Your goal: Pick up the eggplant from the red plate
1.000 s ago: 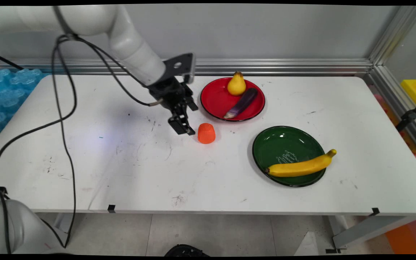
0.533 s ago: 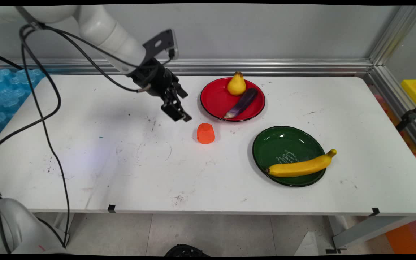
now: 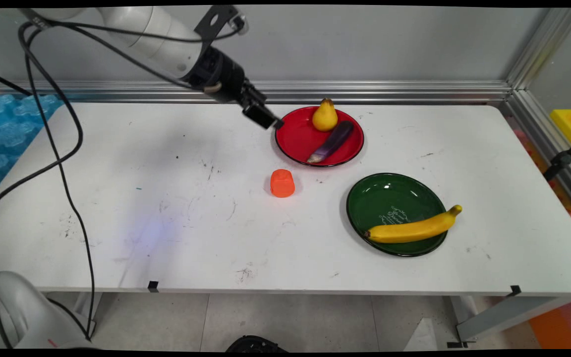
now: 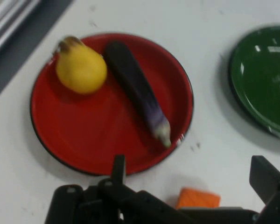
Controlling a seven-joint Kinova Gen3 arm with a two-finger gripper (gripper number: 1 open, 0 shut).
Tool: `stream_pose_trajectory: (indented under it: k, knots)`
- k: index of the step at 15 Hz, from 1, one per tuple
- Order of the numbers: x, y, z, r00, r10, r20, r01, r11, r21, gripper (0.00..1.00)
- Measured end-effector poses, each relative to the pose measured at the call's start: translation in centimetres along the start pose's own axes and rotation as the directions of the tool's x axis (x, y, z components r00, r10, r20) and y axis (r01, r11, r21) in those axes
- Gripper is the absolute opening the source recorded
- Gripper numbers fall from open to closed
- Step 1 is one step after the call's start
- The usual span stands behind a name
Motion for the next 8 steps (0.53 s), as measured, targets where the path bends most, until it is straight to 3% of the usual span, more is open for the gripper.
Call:
stream_pose_trajectory:
  k: [4,8]
  knots:
    - [1.4,-0.5,1.7,0.996,-0.077,-0.045,0.079,0.996,0.045,1.0]
    - [2.3,-0.7,4.6,0.99,-0.137,-0.044,0.14,0.987,0.076,1.0]
